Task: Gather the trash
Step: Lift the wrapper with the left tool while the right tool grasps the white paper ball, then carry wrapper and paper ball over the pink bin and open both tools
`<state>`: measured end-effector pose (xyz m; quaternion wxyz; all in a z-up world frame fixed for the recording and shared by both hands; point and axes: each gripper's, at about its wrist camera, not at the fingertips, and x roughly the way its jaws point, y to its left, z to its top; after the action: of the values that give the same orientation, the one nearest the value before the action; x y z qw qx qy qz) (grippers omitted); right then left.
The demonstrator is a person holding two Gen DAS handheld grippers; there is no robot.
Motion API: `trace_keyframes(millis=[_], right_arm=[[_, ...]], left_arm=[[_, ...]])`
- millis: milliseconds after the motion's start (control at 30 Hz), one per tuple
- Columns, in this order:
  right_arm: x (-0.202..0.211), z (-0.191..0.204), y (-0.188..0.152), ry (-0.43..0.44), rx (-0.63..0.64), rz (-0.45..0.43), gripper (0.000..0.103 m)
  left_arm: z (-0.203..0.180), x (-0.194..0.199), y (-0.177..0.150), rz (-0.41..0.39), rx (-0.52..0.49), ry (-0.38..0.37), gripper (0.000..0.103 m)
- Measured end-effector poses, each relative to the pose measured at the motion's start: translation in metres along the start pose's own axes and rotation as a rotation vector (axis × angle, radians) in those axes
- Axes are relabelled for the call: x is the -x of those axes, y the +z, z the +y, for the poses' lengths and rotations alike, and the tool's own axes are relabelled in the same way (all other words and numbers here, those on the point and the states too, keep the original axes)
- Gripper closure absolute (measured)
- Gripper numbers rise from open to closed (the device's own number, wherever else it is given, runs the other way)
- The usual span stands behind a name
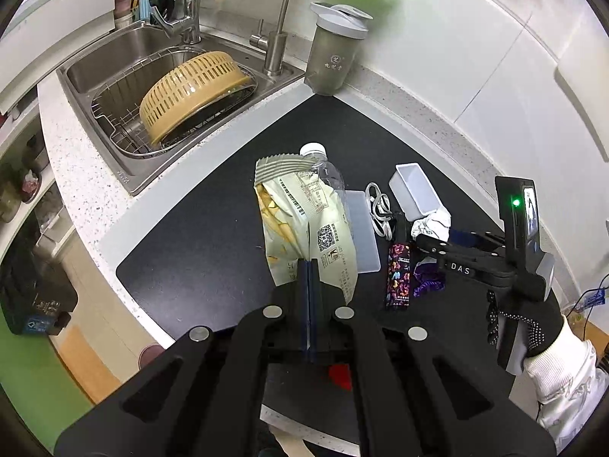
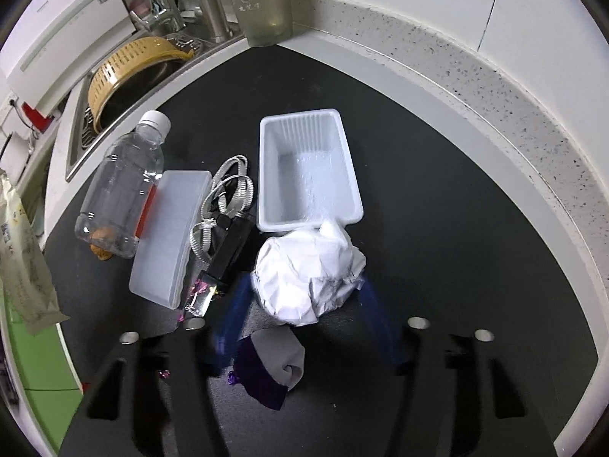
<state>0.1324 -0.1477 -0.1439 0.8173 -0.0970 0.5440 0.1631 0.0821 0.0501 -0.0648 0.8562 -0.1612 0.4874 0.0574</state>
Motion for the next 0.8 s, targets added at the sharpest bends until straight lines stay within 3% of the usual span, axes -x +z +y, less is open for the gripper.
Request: trace_keyframes(millis=[300, 500, 800], right_arm=[[0.036, -0.001, -0.005, 0.028, -0.014, -0.079, 0.057], [0.084, 0.015, -0.015, 0.042, 0.034, -0.142, 0.057], [0.155, 0.102, -0.026, 0.165, 0.220, -0.264, 0.057]], left_arm=[[-0.004, 0.002, 0.001, -0.005, -0.019, -0.013, 0.103], [-0.003, 0.020, -0.002, -0.029, -0.044, -0.009, 0.103], [0.027, 0.077, -0.026, -0.105, -0.035, 0.051, 0.103]])
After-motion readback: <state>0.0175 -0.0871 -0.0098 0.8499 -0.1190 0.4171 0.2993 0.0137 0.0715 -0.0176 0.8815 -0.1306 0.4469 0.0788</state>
